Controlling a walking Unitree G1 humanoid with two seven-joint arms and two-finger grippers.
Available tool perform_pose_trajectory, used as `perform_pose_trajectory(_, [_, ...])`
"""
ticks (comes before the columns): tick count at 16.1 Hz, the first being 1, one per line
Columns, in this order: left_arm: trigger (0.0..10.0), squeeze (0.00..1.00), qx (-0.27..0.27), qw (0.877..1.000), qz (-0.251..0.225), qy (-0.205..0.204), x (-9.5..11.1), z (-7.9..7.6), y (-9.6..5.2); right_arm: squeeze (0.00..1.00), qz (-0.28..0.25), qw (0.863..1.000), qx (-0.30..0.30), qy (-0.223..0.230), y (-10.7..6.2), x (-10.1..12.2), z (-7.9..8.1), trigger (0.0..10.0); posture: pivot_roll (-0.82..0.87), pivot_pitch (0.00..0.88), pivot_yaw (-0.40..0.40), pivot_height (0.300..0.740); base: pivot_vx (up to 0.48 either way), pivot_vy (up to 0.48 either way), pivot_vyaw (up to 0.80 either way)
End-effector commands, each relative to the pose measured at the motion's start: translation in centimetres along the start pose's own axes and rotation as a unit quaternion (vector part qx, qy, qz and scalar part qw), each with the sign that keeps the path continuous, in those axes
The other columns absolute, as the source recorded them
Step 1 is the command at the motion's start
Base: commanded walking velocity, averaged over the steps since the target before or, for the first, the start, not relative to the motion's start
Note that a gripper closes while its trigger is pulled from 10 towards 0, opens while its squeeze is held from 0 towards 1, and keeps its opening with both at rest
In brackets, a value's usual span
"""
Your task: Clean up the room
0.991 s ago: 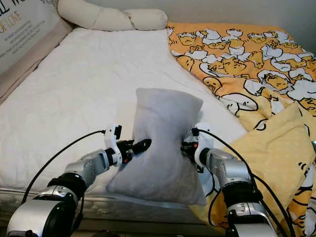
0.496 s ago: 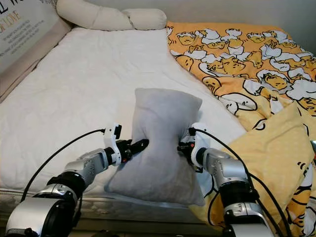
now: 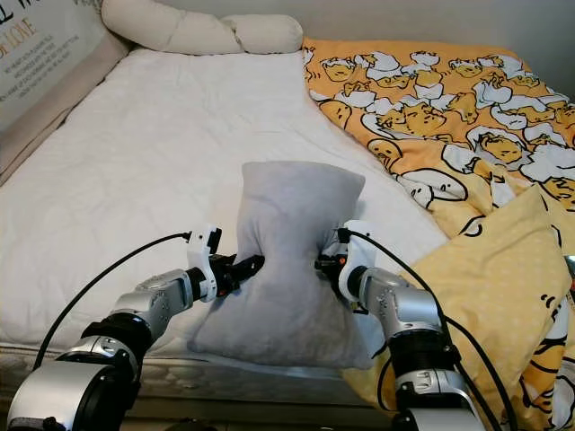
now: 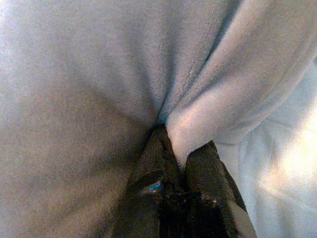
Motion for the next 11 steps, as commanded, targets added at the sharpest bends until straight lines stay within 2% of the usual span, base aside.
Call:
perform_pose_trajectory(1, [0.0,0.0,-0.019,1.0,0.02,0.002,-1.2,-1.2,0.8,0.0,-0.021,0.999,0.025,-0.005,0.4,1.0,1.8,0.0,-0.09,0.0,-0.002,0.74,0.0,0.0,0.0])
perform_pose_trajectory(3, [0.0,0.0,-0.016,1.0,0.013,0.002,-1.0,-1.2,0.9,0.0,-0.04,0.999,0.027,0.0,0.3,1.7,2.0,0.0,-0.08,0.0,-0.006,0.74,0.0,0.0,0.0])
perform_pose_trajectory(6, [0.0,0.0,-0.004,1.0,0.023,-0.005,-1.2,-0.9,0.8,0.0,-0.06,0.998,0.009,-0.02,0.2,2.2,1.6,0.0,-0.09,0.0,0.016,0.74,0.0,0.0,0.0])
perform_pose_trajectory(9, [0.0,0.0,-0.025,0.999,-0.014,0.029,0.9,-2.0,0.8,0.0,-0.08,0.996,0.0,-0.037,-0.2,2.6,2.1,0.0,-0.08,0.0,0.018,0.74,0.0,0.0,0.0])
perform_pose_trajectory(11, [0.0,0.0,-0.027,0.998,-0.039,0.038,1.9,-2.4,0.5,0.0,-0.096,0.994,-0.006,-0.043,-0.4,3.1,2.6,0.0,-0.08,0.0,0.02,0.74,0.0,0.0,0.0])
Point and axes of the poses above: a point about 5 cm out from each wrist's last joint towards the gripper, its own y axis pointing out of the wrist towards the gripper, its own x axis along the axis of the wrist's last joint, z = x × y, the point moved 6 cm from there along y, pointing out of the wrist towards the gripper, and after that the axes turned 11 degrees about -y, right-handed, at the moved point
